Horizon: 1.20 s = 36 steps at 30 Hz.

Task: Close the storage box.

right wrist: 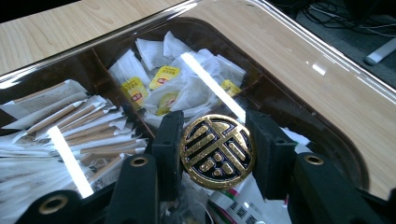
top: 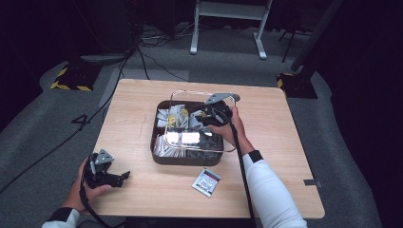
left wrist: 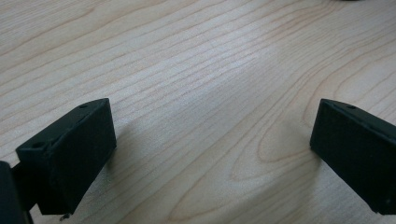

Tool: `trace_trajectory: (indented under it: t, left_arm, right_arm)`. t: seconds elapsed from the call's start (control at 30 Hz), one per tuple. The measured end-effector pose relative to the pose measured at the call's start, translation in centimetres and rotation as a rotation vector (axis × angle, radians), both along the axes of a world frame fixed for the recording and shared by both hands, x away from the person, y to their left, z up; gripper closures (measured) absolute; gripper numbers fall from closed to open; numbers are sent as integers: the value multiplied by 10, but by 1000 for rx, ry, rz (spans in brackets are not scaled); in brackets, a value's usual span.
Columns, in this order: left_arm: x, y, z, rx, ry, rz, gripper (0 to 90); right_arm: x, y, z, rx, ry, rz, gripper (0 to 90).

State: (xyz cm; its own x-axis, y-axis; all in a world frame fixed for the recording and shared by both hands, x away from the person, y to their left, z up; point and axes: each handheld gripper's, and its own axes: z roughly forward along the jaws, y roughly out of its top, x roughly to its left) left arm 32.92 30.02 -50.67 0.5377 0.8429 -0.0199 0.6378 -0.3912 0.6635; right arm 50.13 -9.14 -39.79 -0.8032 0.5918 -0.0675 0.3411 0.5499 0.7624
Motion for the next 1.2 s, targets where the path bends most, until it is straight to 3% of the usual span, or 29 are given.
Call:
trace_trajectory:
  t: [0.73,1.2]
  left_arm:
    - [0,0,0,0,-1,-2,5]
    - [0,0,0,0,-1,-2,5]
  right_arm:
    - [5,39,-25,-17,59,33,596]
    - [5,48,-35,-42,75,43,596]
